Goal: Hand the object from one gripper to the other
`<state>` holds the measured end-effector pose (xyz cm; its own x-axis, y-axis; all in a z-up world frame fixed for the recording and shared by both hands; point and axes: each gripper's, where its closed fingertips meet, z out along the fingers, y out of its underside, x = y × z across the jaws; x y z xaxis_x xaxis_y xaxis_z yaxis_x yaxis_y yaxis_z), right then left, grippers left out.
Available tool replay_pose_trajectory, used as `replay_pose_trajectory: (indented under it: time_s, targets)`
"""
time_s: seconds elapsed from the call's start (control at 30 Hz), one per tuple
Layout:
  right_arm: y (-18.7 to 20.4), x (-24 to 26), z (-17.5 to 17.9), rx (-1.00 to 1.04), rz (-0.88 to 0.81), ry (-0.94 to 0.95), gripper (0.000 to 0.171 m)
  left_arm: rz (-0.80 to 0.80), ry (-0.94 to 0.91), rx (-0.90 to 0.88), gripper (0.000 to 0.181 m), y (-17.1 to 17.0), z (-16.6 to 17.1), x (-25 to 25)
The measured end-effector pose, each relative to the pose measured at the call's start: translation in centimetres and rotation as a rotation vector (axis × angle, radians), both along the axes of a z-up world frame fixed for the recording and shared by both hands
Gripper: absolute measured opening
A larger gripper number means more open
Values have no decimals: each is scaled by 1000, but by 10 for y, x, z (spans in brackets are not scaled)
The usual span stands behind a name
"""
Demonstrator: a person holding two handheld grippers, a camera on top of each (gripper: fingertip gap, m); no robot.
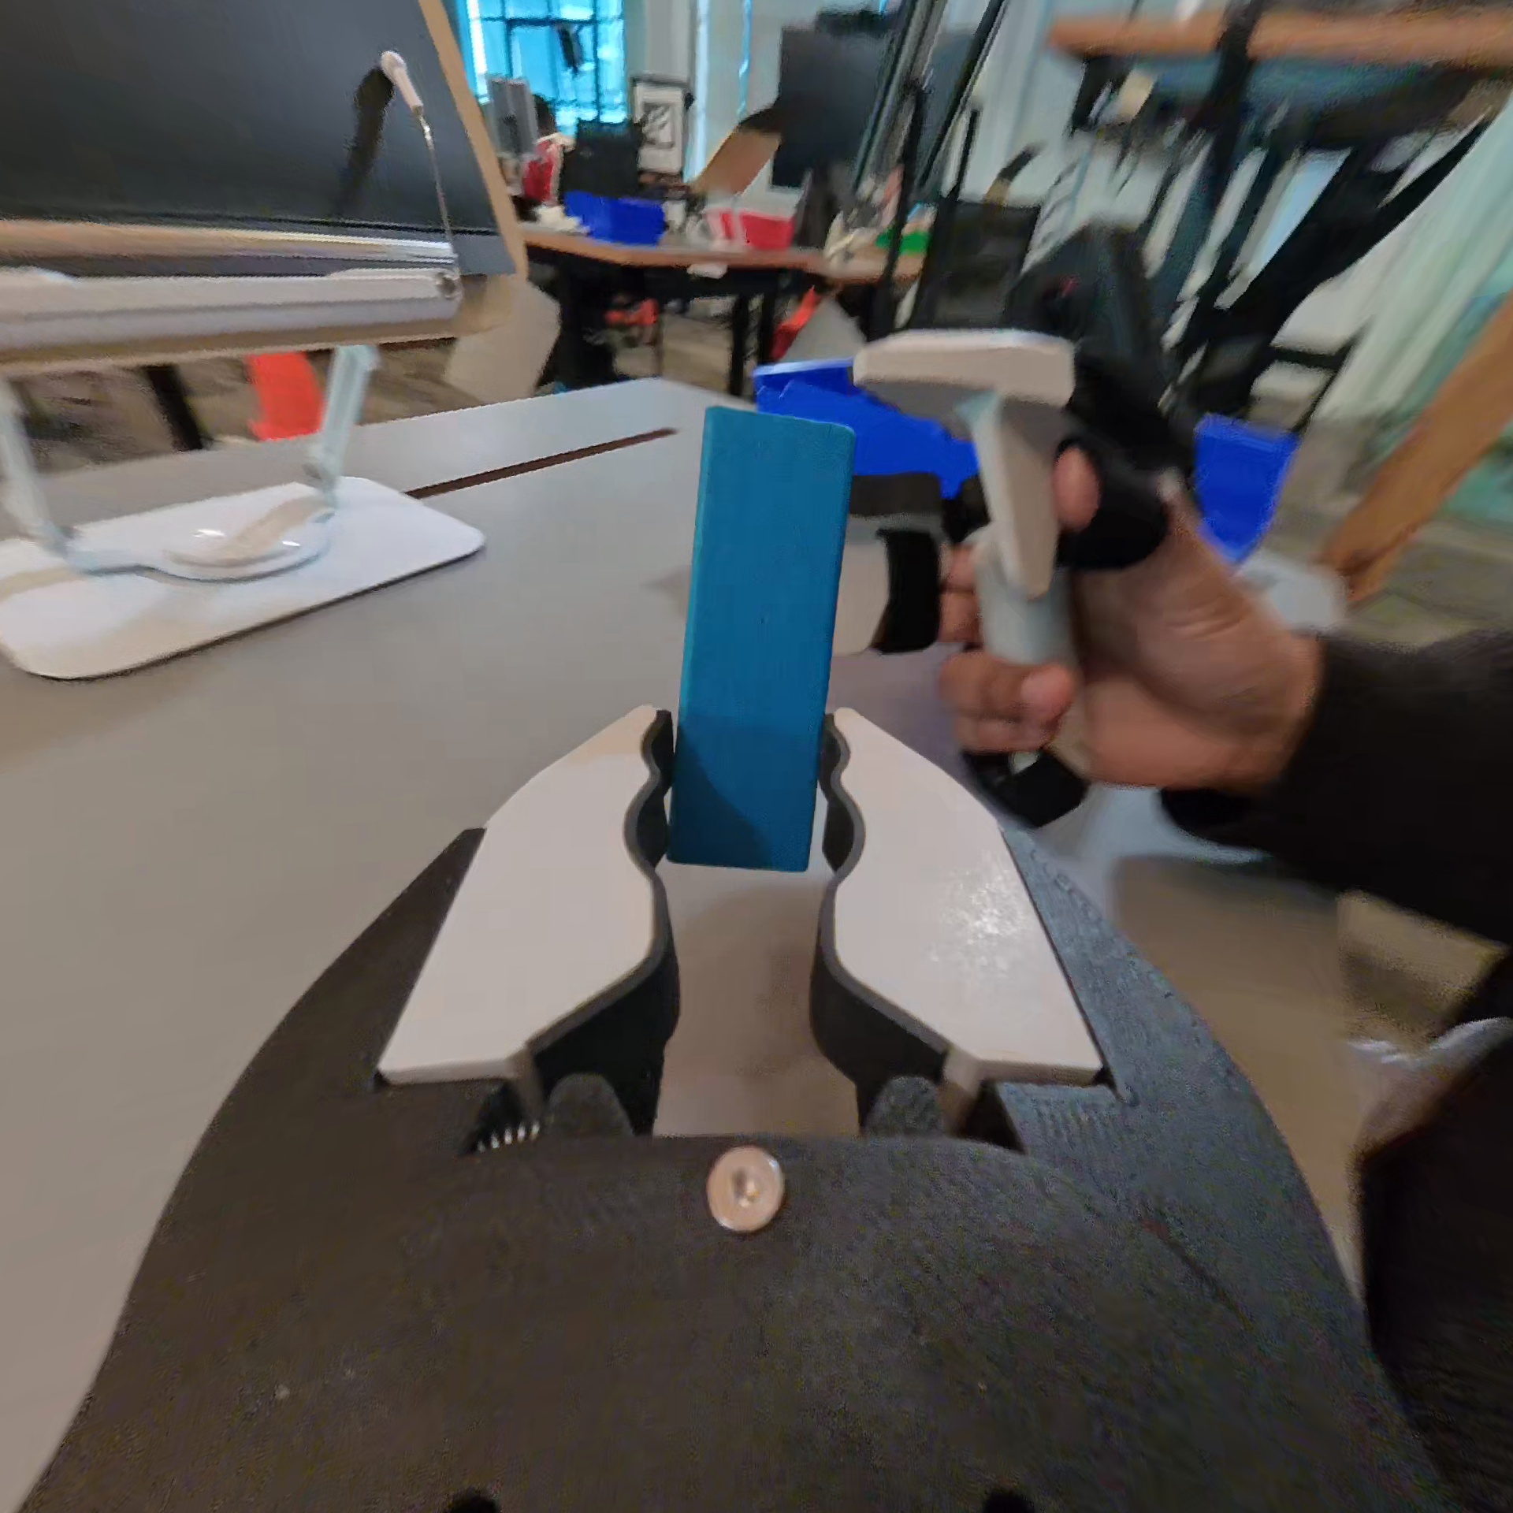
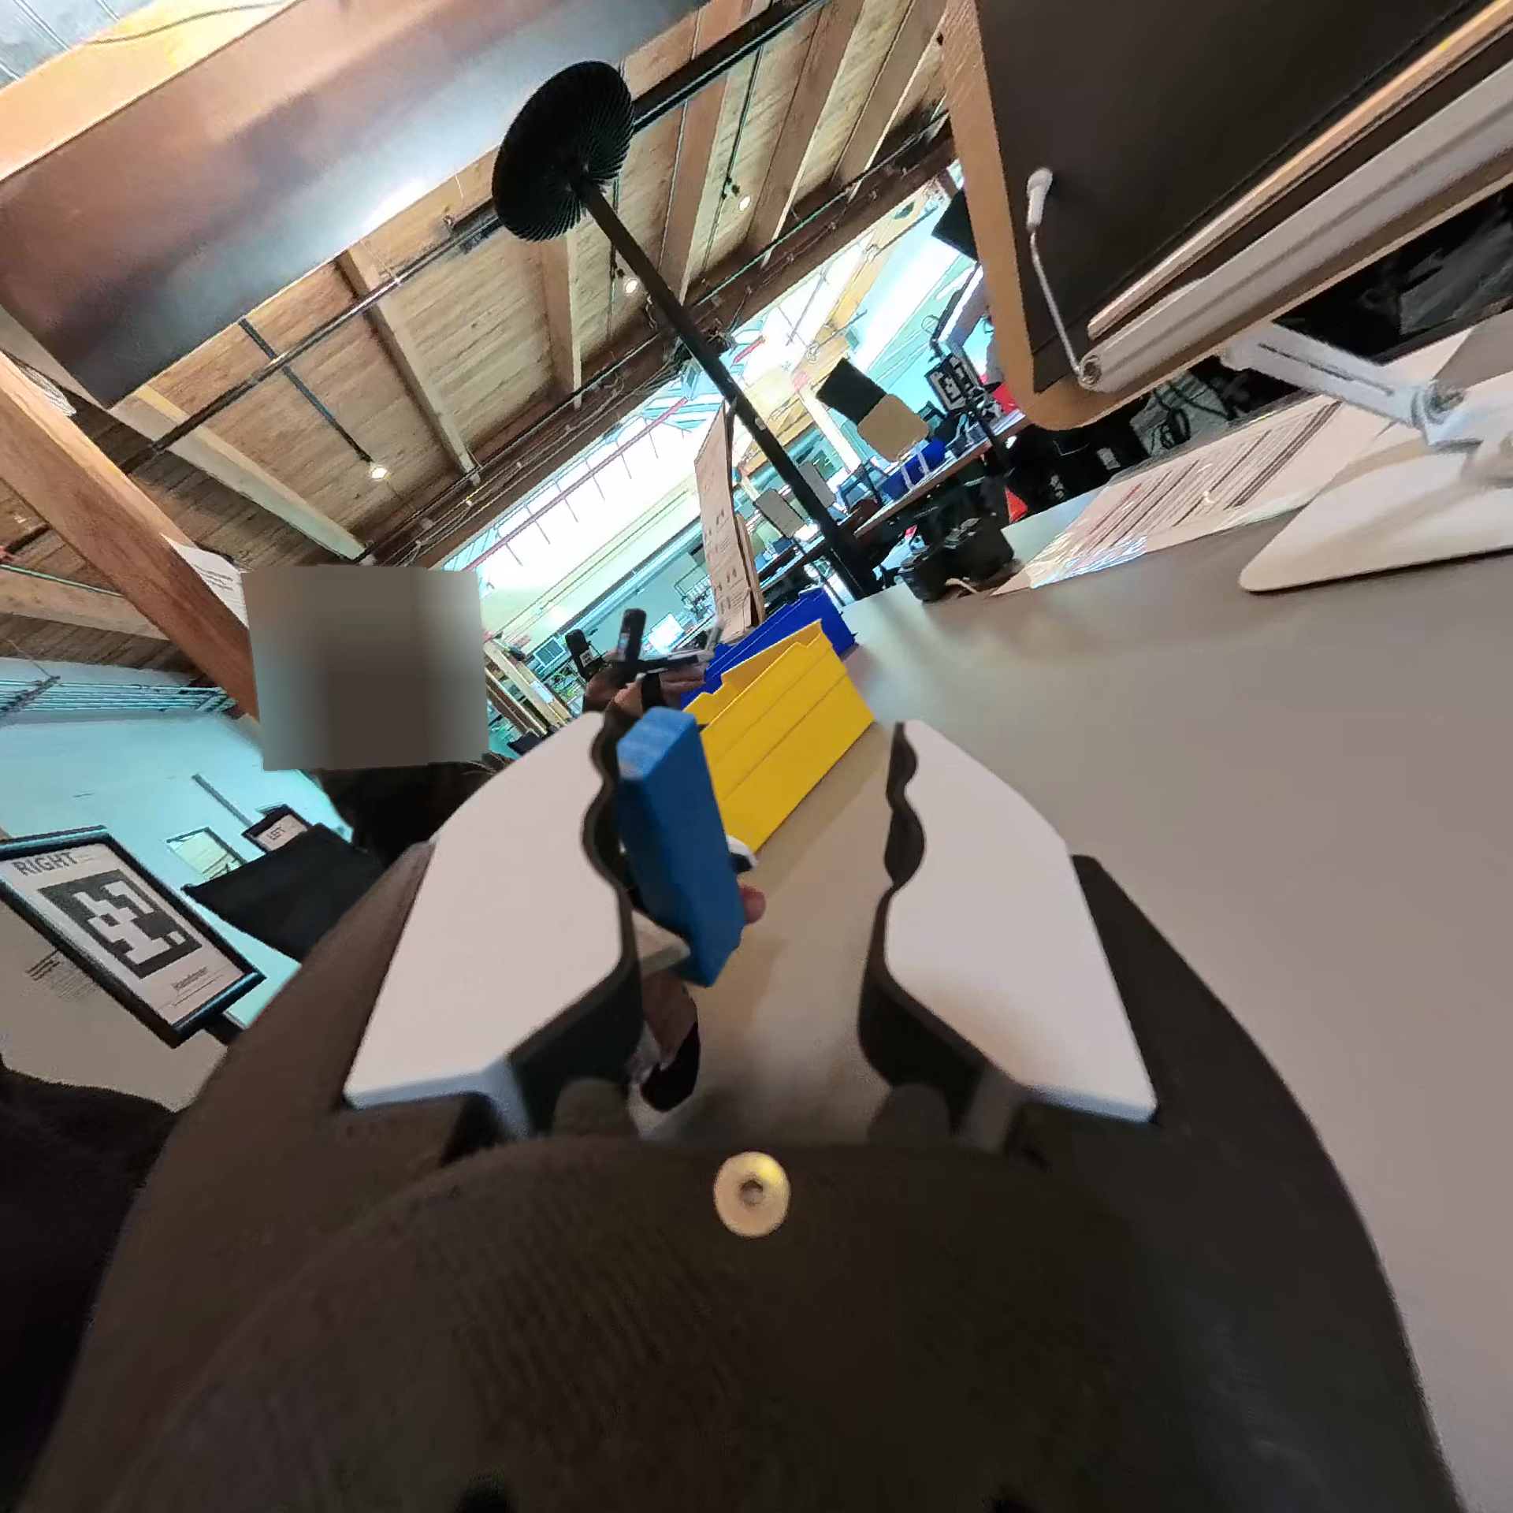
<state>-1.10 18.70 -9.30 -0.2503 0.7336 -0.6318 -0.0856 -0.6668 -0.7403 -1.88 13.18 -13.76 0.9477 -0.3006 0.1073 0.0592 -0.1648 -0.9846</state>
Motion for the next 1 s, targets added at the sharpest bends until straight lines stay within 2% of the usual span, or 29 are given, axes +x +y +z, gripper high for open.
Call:
replay_pose_trajectory:
  time_s: [0.1, 0.27, 0.37, 0.43, 0.53, 0.67, 0.77, 0.87, 0.93, 1.0]
  targets:
    - [-8, 0, 3, 9, 52, 15, 63, -93, -249, -1, 34, -3, 10, 4]
    - [-37, -3, 7, 76, 175, 33, 60, -250, -505, 15, 34, -10, 25, 13]
    - [-52, -2, 8, 150, 224, 41, 54, -336, -549, 3, 34, -14, 27, 27]
    - [-62, 3, 13, 180, 282, 68, 37, -393, -568, -14, 34, -16, 27, 38]
    - [-66, 5, 17, 220, 281, 75, 34, -417, -607, -5, 34, -18, 30, 40]
    - [-59, 2, 12, 200, 250, 39, 33, -346, -573, 11, 36, -14, 27, 31]
    - [-47, -3, 1, 243, 169, -42, 33, -242, -507, -21, 56, -7, 19, 21]
    - [-37, -7, -12, 304, 91, -140, 33, -98, -302, -106, 68, 1, -4, 12]
    - [-38, -10, -20, 327, 79, -193, 33, -22, -117, -160, 62, 3, -20, 9]
    - [-43, -13, -26, 321, 78, -231, 33, -38, 5, -190, 35, 0, -27, 17]
